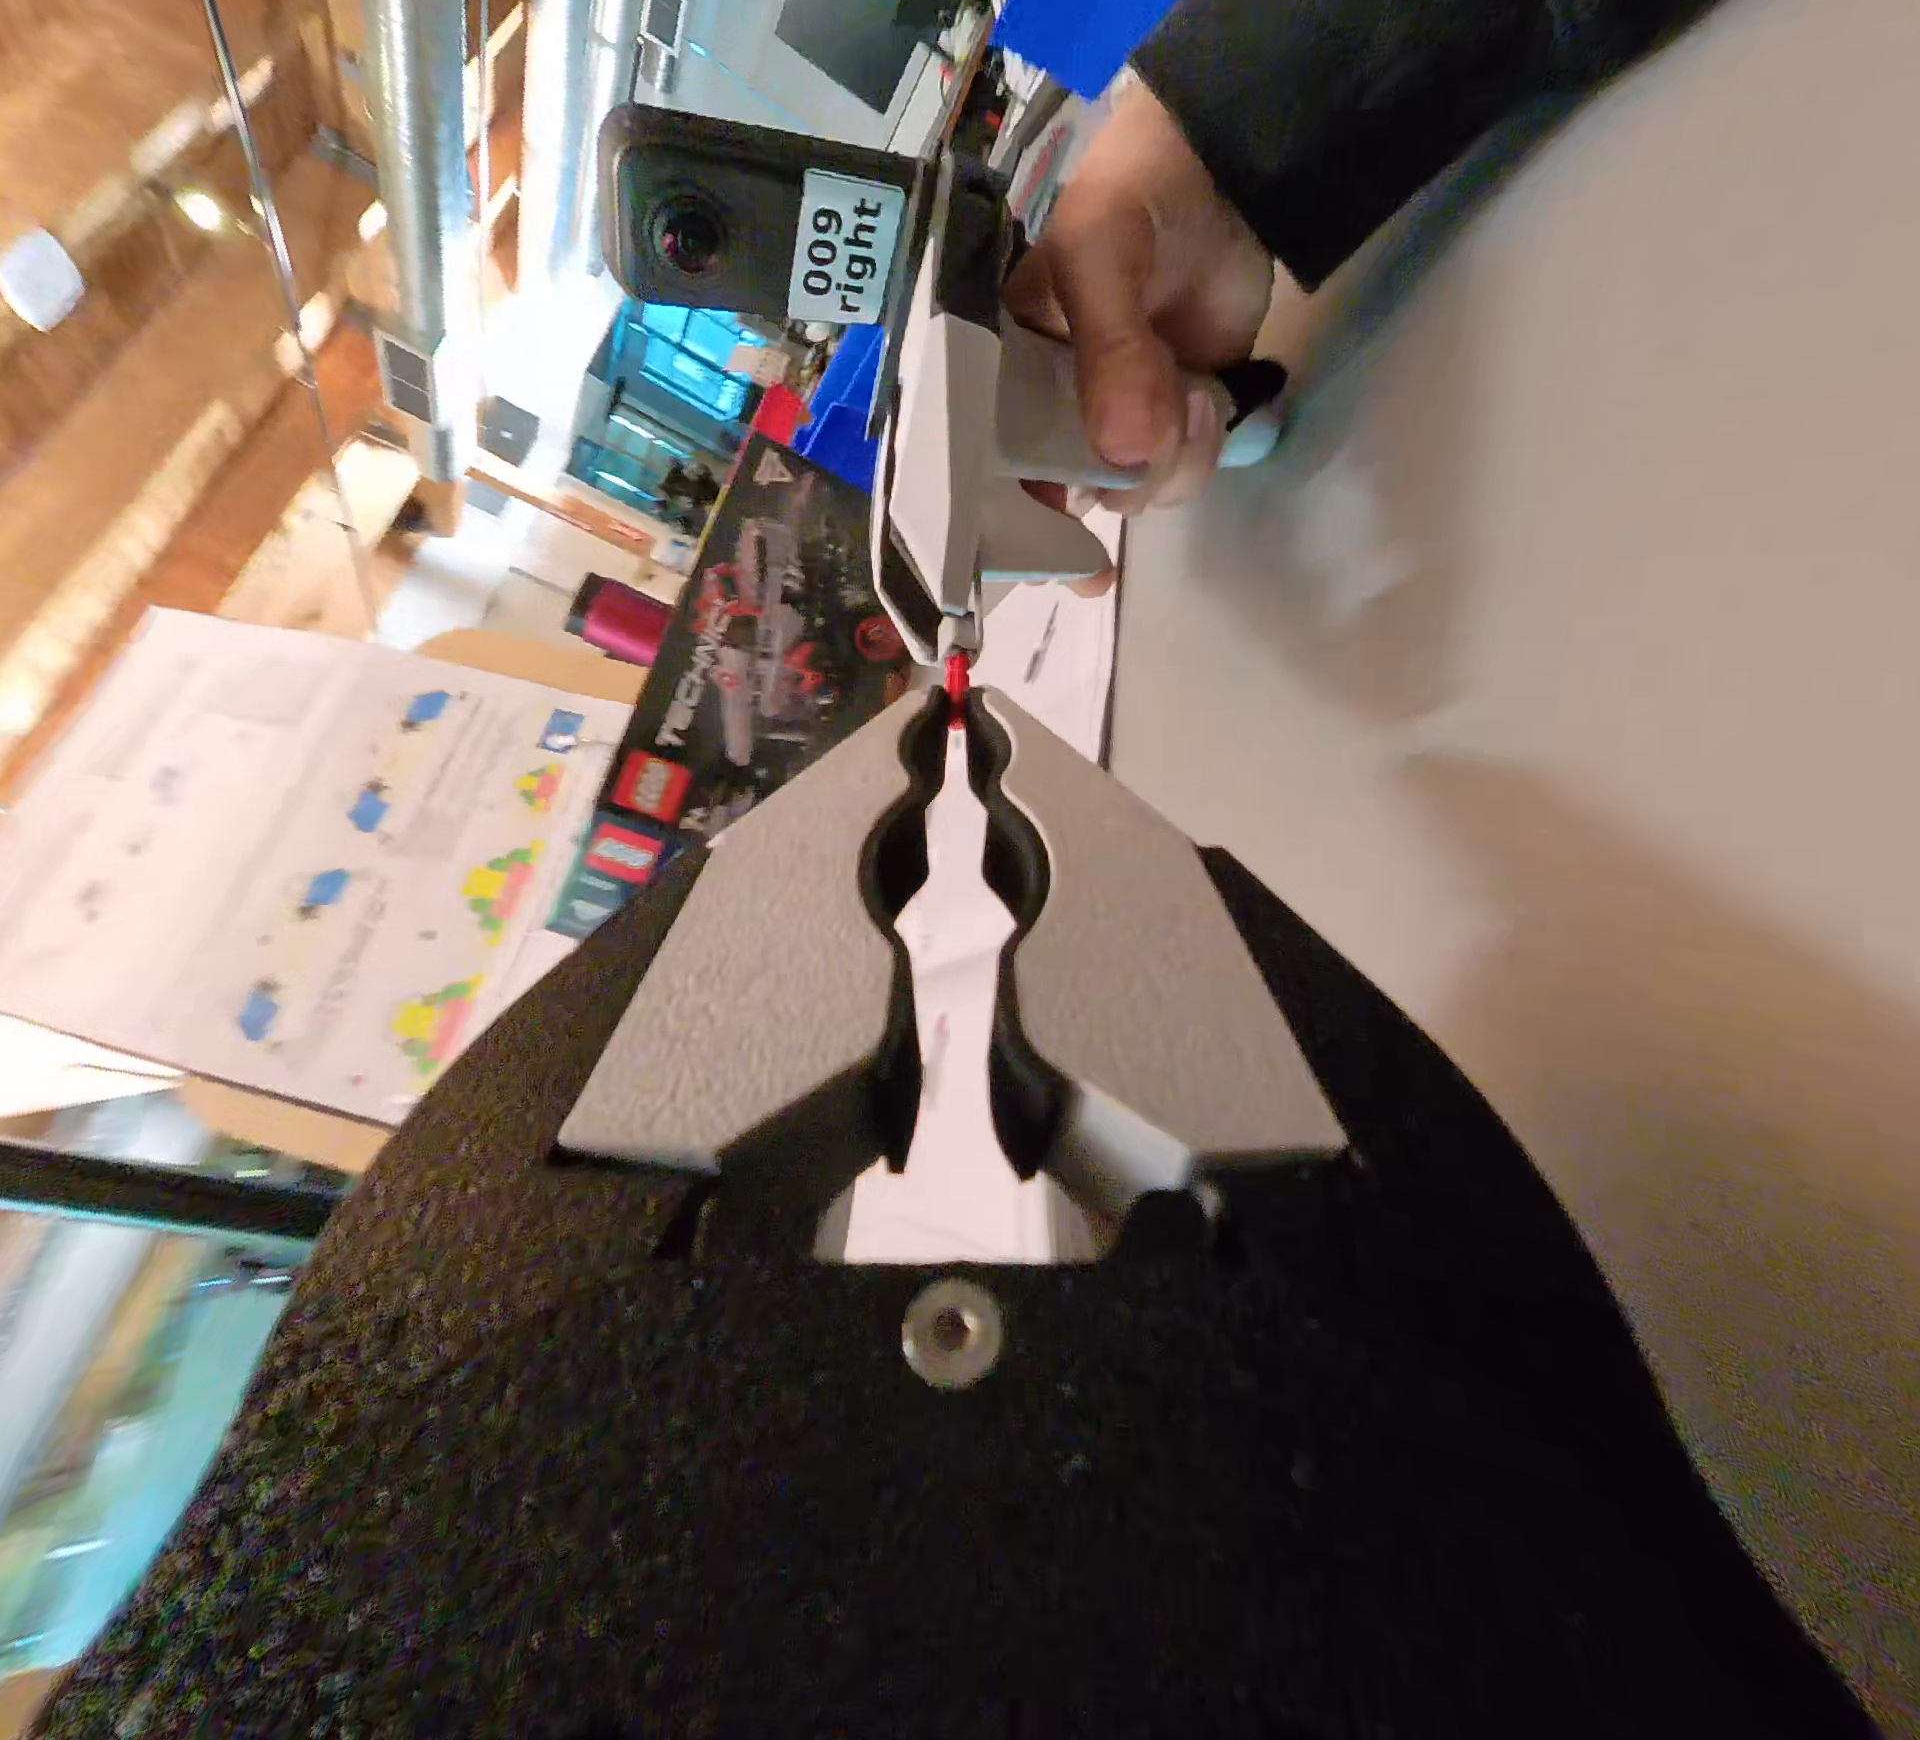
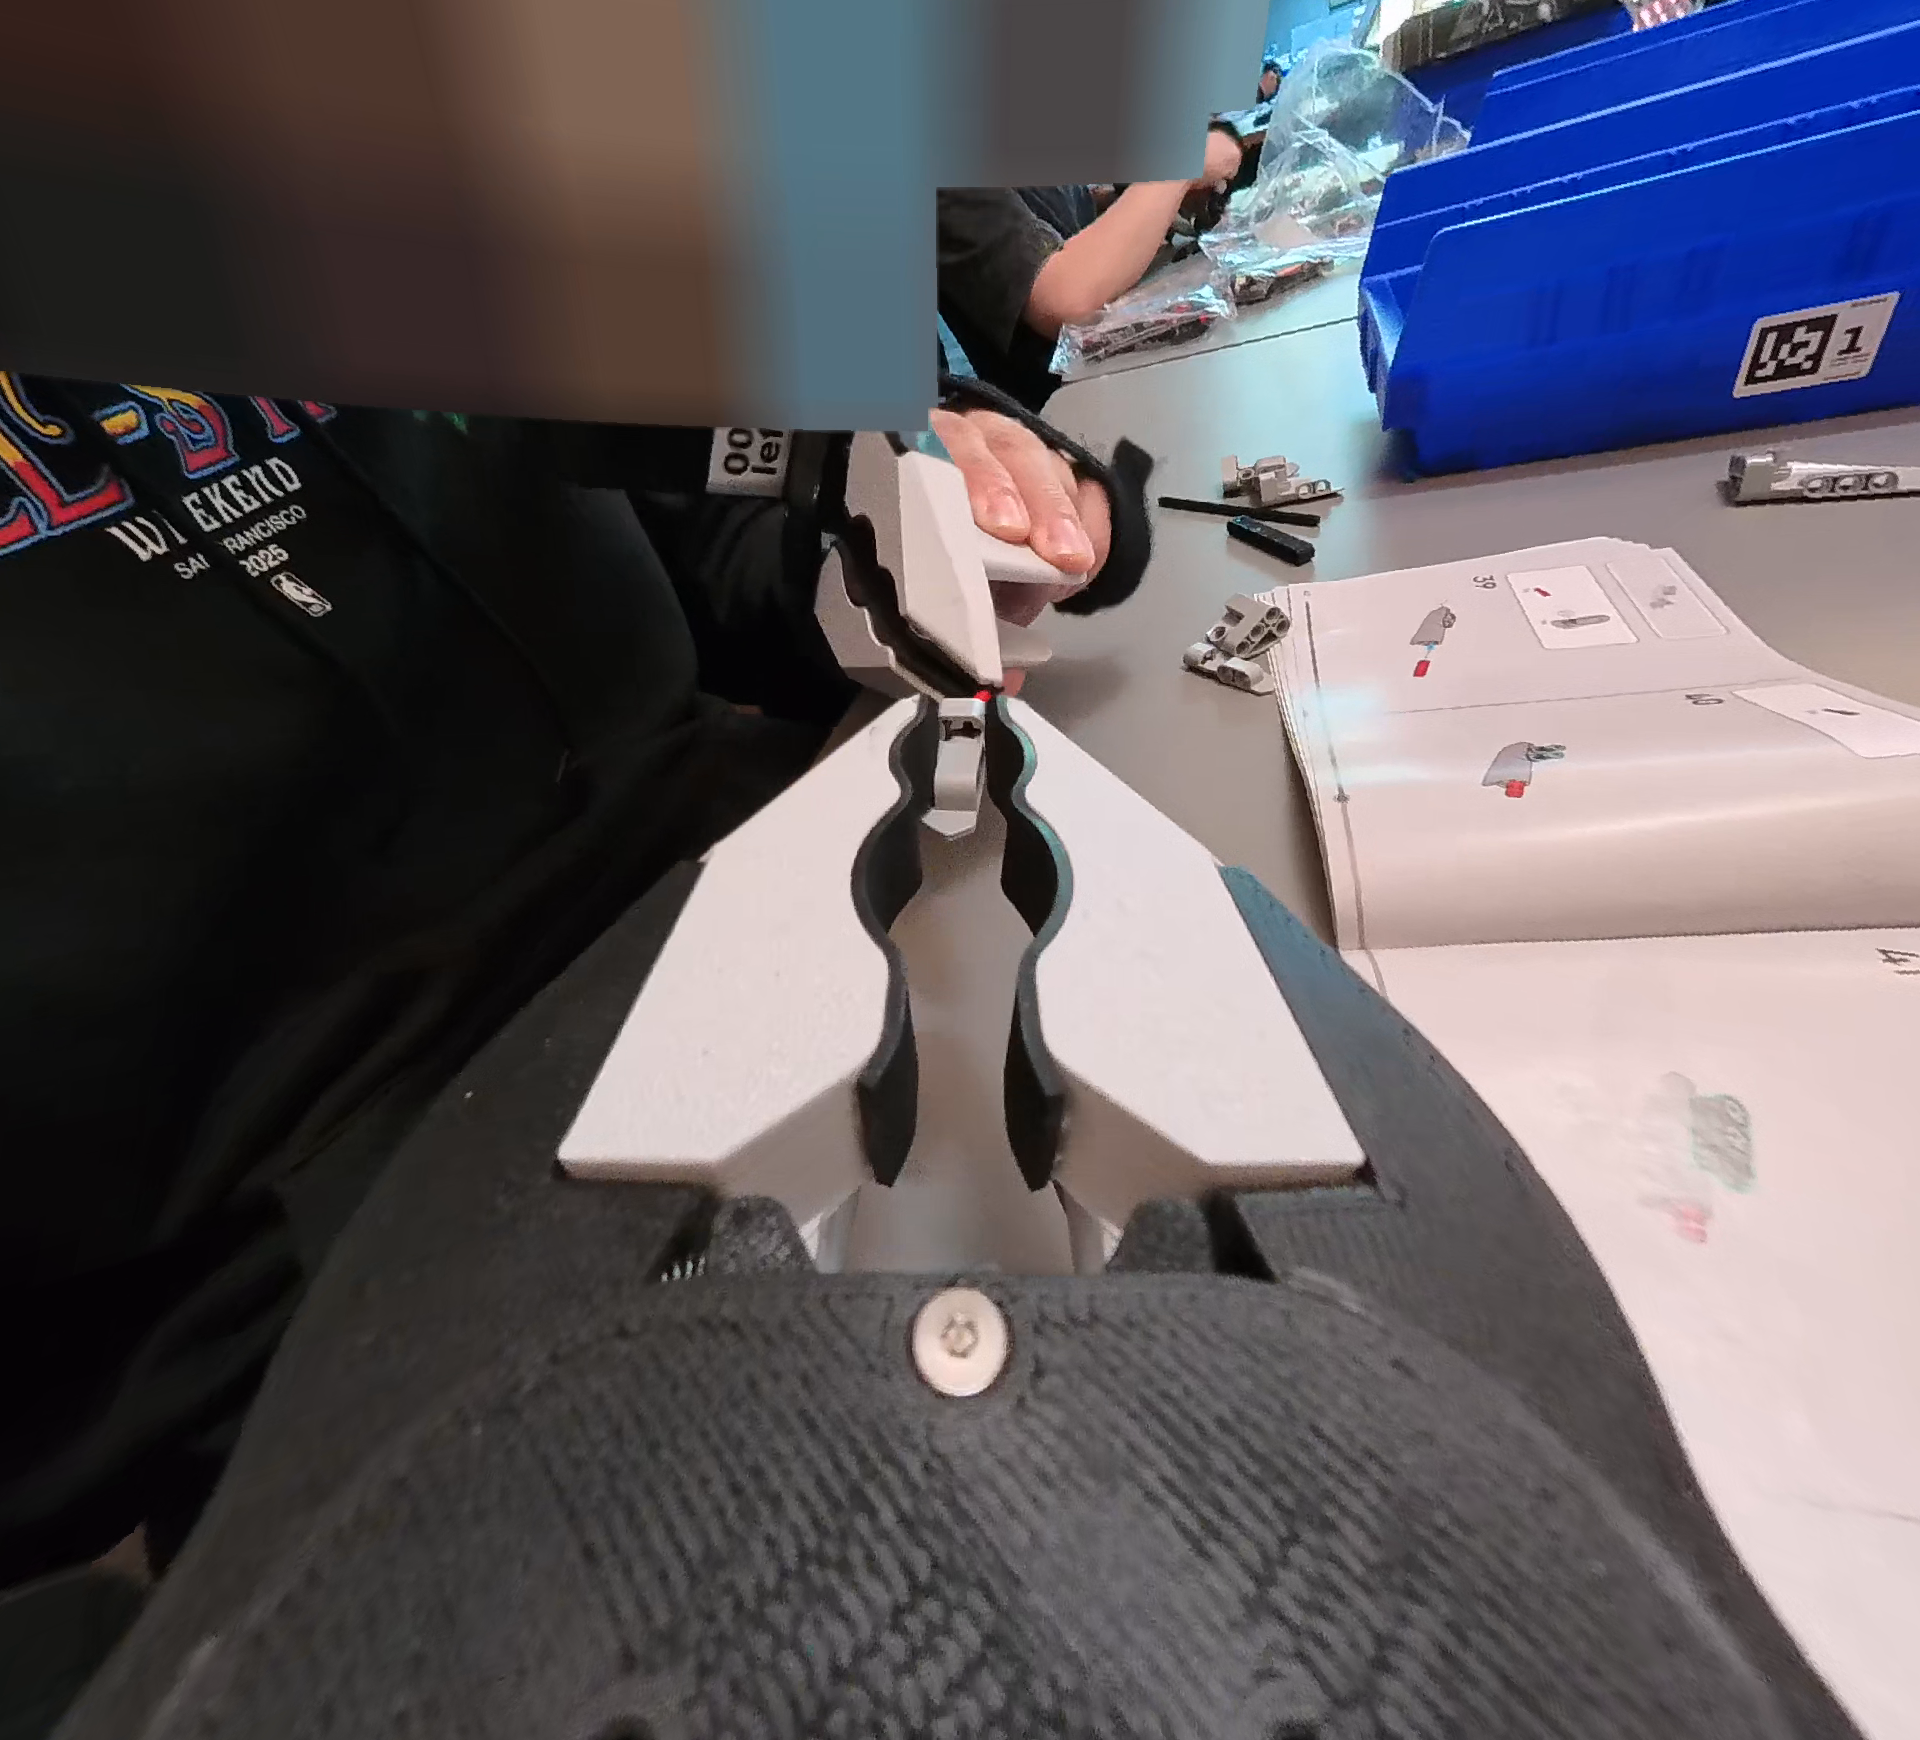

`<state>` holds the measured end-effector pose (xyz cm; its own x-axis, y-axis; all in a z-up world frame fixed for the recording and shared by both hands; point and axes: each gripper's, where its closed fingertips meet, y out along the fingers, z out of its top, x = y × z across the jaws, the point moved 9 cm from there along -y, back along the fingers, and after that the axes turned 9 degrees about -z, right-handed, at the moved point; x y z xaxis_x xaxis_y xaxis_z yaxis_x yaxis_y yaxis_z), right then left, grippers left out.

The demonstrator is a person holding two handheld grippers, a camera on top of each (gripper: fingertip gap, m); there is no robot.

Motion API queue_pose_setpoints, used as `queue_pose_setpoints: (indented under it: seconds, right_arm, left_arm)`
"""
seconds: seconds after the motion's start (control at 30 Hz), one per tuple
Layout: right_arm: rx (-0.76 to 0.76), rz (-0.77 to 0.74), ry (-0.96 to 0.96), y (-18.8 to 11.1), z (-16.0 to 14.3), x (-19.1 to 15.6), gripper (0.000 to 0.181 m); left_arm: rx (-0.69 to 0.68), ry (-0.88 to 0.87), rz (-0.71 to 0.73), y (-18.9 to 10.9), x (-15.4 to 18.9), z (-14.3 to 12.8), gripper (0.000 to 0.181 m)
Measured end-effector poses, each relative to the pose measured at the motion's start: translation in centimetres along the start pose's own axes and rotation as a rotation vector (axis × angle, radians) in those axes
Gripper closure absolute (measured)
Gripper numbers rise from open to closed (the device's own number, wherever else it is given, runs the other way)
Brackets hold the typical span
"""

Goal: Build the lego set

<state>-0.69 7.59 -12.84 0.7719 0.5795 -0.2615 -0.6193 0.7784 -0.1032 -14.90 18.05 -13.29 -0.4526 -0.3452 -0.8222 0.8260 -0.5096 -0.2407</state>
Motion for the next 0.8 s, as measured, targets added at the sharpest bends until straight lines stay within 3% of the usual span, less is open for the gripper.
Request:
queue_pose_setpoints:
  seconds: [0.1,0.23,0.33,0.43,0.53,0.7,0.8]
  right_arm:
    - [-0.002,-0.005,-0.001,0.02,-0.02,0.01,0.172]
    - [0.019,-0.009,-0.002,-0.10,0.08,0.04,0.172]
    - [0.031,-0.019,-0.001,-0.16,0.13,0.09,0.172]
    - [0.036,-0.045,0.000,-0.07,0.16,0.21,0.172]
    - [0.051,-0.074,0.004,0.05,0.21,0.25,0.172]
    - [0.075,-0.084,0.019,0.08,0.29,0.36,0.172]
    - [0.068,-0.105,0.026,0.19,0.27,0.48,0.172]
  left_arm:
    - [-0.078,0.159,0.062,0.12,0.50,0.43,0.181]
    - [-0.011,-0.068,0.029,0.09,-0.20,0.26,0.181]
    - [-0.058,-0.026,0.068,0.28,-0.04,0.45,0.181]
    - [-0.175,0.153,0.142,0.56,0.44,0.71,0.181]
    - [-0.214,0.165,0.166,0.58,0.30,0.72,0.181]
    - [-0.190,0.042,0.158,0.60,-0.06,0.65,0.181]
    - [-0.262,0.122,0.186,0.82,0.16,0.71,0.181]
